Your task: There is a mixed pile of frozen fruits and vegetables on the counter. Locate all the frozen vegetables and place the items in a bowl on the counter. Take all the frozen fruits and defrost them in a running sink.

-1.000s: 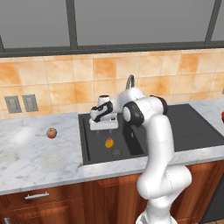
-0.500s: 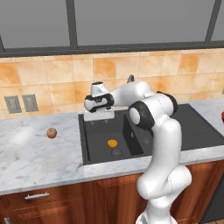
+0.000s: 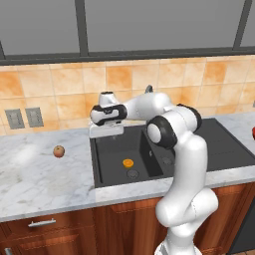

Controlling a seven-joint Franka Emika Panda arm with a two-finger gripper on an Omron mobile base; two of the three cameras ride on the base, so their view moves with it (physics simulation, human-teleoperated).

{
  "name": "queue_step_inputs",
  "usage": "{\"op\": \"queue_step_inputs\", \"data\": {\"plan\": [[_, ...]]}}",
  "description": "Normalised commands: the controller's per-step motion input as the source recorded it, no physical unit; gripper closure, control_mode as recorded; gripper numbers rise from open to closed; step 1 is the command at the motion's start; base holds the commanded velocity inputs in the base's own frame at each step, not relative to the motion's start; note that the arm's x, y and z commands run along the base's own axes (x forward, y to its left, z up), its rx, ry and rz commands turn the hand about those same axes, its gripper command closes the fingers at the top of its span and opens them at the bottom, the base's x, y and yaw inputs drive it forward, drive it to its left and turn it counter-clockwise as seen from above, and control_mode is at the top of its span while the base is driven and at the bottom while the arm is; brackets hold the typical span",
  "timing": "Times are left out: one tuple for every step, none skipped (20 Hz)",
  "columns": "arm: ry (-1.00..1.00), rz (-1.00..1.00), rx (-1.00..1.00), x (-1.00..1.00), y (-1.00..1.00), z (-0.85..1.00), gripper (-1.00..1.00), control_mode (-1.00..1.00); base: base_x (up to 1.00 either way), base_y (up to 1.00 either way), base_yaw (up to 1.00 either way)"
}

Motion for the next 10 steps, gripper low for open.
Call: {"op": "queue_step_inputs", "data": {"plan": [[0.05,0.31,-0.06,0.00,0.62,0.09,-1.00,-1.00,0.00,0.00,0.00],[0.00,0.29,-0.09,-0.05,0.55,0.12,-1.00,-1.00,0.00,0.00,0.00],[-0.03,0.34,-0.03,0.00,0.63,0.06,-1.00,-1.00,0.00,0.00,0.00],[-0.02,0.43,0.00,0.00,0.38,0.00,-1.00,-1.00,0.00,0.00,0.00],[0.00,0.48,0.00,0.00,0.24,0.07,-1.00,-1.00,0.00,0.00,0.00],[0.00,0.50,0.00,0.00,0.11,0.15,-1.00,-1.00,0.00,0.00,0.00],[0.00,0.50,0.00,0.00,0.08,0.17,-1.00,-1.00,0.00,0.00,0.00],[-0.07,0.44,0.00,0.00,0.24,0.11,-1.00,-1.00,0.00,0.00,0.00],[-0.08,0.38,0.00,0.00,0.43,0.10,-1.00,-1.00,0.00,0.00,0.00],[-0.05,0.37,0.00,-0.01,0.51,0.06,-1.00,-1.00,0.00,0.00,0.00]]}}
